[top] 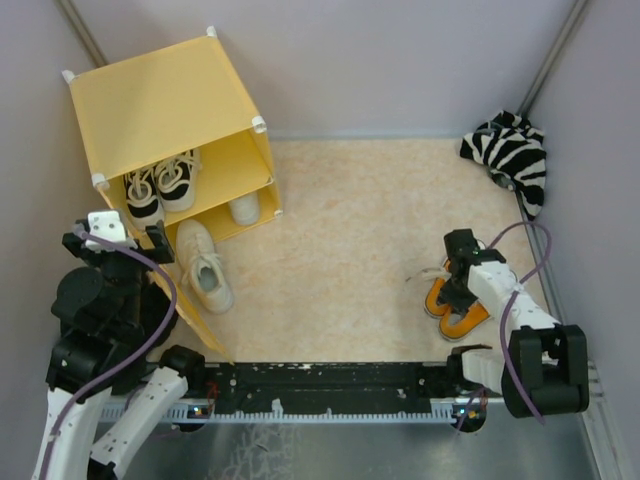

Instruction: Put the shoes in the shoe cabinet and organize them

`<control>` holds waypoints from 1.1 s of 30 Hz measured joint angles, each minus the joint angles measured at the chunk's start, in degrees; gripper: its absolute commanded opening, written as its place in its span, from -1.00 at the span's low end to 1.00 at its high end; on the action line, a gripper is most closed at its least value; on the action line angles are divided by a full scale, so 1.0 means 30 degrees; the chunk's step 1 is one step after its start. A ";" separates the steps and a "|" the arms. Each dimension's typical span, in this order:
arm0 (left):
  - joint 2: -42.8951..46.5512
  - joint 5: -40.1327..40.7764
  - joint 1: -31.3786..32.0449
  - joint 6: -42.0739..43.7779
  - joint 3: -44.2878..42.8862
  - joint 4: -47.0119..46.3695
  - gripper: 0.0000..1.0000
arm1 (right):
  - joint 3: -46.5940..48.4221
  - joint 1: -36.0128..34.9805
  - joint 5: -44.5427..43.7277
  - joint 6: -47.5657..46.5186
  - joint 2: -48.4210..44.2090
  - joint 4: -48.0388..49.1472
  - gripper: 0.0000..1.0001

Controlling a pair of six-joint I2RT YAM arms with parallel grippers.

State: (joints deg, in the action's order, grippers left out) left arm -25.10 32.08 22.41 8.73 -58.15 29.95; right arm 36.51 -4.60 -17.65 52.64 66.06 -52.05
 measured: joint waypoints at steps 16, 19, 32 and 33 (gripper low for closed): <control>-0.0459 0.0138 0.0036 0.0117 0.0000 -0.0022 0.99 | 0.1464 -0.6543 0.1894 -0.4721 0.2106 0.4269 -1.00; -0.0546 0.0131 0.0073 0.0109 0.0000 -0.0022 0.99 | 0.3927 -0.9821 0.3271 -0.5829 0.4503 0.6062 -1.00; -0.0605 0.0124 0.0124 0.0102 -0.0073 -0.0015 0.99 | 1.1249 -1.5693 0.5005 -0.9675 1.3311 1.0032 -0.12; -0.0612 0.0124 0.0124 0.0102 -0.0073 -0.0015 0.99 | 1.1278 -1.5657 0.4874 -0.9726 1.3406 1.0134 0.05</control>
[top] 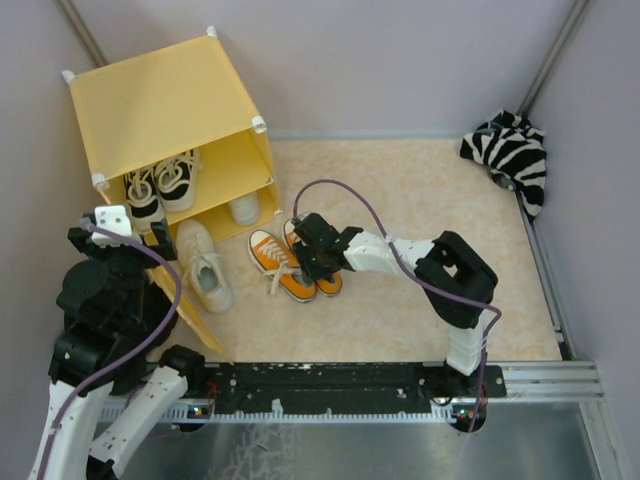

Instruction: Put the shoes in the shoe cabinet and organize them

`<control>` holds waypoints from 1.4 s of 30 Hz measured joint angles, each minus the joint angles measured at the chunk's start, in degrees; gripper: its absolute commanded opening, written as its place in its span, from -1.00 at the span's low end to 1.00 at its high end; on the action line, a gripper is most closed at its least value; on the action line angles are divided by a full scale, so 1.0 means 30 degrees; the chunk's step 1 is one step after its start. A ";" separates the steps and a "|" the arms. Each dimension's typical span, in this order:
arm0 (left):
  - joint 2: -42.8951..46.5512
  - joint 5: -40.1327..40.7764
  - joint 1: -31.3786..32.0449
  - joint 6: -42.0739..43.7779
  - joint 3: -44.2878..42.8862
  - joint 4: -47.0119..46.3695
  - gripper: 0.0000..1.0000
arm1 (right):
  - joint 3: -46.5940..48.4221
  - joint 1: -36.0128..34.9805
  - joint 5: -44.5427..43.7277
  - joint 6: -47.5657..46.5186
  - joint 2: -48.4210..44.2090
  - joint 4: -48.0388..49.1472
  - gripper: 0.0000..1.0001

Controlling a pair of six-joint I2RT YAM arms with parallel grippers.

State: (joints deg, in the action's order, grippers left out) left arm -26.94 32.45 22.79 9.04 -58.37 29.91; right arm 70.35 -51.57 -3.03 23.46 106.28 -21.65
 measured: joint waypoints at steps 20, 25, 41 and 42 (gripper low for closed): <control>-0.0291 -0.0066 0.0117 -0.0066 -0.0313 0.0015 0.99 | 0.0007 -0.1617 -0.2412 0.0780 -0.0131 -0.1246 -0.77; -0.0517 -0.0153 0.0117 -0.0073 -0.0350 0.0022 0.99 | 0.0080 -0.1938 -0.2871 0.0554 -0.0117 -0.1413 -1.00; -0.0648 -0.0153 0.0124 -0.0138 -0.1333 0.0044 0.99 | 0.4677 -0.2652 -0.0160 -0.1202 -0.2783 -0.7497 -1.00; -0.0648 -0.0153 0.0124 -0.0160 -0.1370 0.0058 0.99 | 0.5173 -0.2652 -0.0029 -0.1370 -0.2973 -0.7533 -1.00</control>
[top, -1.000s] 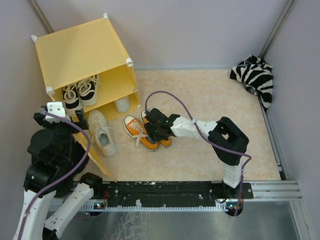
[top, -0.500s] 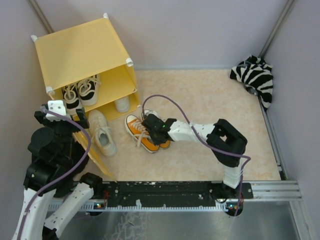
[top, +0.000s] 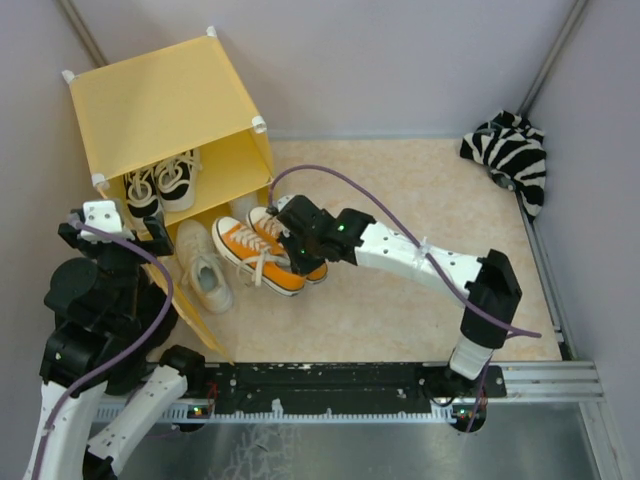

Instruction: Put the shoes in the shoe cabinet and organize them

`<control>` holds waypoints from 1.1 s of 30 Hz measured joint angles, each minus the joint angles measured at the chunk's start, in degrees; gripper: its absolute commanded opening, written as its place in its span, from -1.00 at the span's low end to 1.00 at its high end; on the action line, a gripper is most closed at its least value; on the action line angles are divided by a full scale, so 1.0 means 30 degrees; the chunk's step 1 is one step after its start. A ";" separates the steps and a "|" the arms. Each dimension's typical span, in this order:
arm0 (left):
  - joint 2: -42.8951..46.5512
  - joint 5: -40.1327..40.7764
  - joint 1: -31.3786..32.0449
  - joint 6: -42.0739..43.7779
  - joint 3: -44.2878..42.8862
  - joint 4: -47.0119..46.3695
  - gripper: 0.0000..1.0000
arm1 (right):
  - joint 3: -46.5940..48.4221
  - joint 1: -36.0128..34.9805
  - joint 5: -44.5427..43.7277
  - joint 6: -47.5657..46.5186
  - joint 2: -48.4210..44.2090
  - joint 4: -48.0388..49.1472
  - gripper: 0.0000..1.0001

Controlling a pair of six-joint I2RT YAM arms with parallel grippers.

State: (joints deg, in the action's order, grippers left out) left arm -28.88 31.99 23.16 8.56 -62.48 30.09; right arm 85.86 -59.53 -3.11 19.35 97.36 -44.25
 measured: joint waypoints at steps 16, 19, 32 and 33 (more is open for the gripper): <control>0.0087 -0.0066 0.0000 -0.0532 -0.0248 0.0408 0.99 | 1.1329 0.1195 0.2120 -0.1902 0.6244 0.0860 -1.00; 0.0182 -0.0117 0.0007 -0.0678 -0.0321 0.0539 0.99 | 1.4418 0.1566 0.2040 -0.1989 0.9136 0.0896 -1.00; 0.0466 -0.0109 0.0007 -0.0772 -0.0809 0.0991 0.99 | 1.6910 0.1996 -0.0561 -0.0699 1.1817 0.3381 -1.00; 0.0466 -0.0109 0.0000 -0.0772 -0.0809 0.1005 0.99 | 1.6910 0.2011 -0.0765 -0.0561 1.1825 0.3373 -1.00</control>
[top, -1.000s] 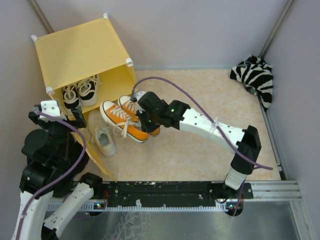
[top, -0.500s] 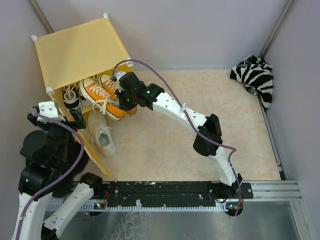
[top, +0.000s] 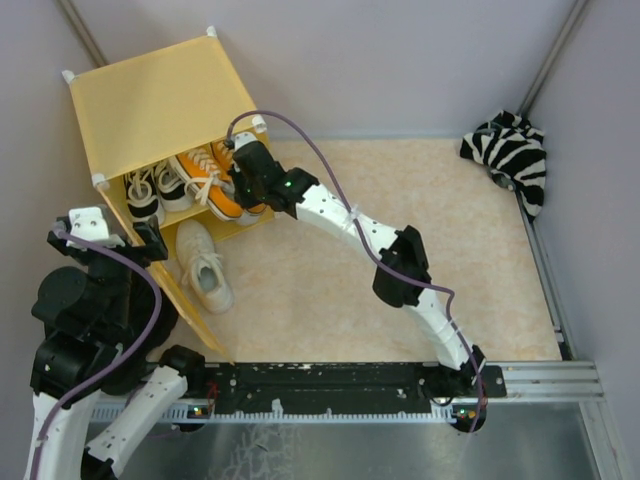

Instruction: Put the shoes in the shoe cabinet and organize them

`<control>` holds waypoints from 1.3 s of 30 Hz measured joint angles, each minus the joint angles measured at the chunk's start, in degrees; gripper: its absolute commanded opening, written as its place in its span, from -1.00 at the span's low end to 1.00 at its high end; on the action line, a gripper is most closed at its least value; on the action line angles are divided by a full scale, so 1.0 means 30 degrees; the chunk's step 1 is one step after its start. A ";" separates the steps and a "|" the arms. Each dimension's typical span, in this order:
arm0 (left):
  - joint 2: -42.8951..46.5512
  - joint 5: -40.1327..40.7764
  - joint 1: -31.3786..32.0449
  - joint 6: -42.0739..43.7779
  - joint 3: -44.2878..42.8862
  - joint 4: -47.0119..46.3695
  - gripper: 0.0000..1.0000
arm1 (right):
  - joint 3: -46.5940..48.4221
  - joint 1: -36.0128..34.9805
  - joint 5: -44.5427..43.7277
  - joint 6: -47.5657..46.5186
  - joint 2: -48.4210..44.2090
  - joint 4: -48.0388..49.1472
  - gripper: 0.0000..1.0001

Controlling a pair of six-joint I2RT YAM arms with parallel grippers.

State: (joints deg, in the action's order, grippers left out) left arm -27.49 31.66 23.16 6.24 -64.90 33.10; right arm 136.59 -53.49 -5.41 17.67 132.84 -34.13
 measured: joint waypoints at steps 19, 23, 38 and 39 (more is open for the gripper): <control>0.0000 0.0015 0.0000 0.0007 0.0000 0.0146 0.99 | 0.0117 0.0051 -0.2419 0.0641 0.0576 0.1260 -0.52; 0.0000 0.0015 0.0000 0.0000 -0.0007 0.0197 0.99 | 0.0117 0.0015 -0.2645 0.0984 0.0619 0.1843 -0.19; 0.0000 0.0015 0.0000 -0.0015 -0.0160 0.0539 0.99 | -0.0933 0.0044 -0.0488 0.1479 0.0248 0.3198 0.38; 0.0000 0.0015 0.0000 -0.0007 -0.0175 0.0539 0.99 | -0.1093 0.0058 -0.0204 0.1464 0.0153 0.3271 0.39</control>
State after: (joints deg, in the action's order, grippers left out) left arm -27.49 31.70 23.16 6.22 -65.43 34.72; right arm 133.32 -53.32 -6.02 22.06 133.29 -24.32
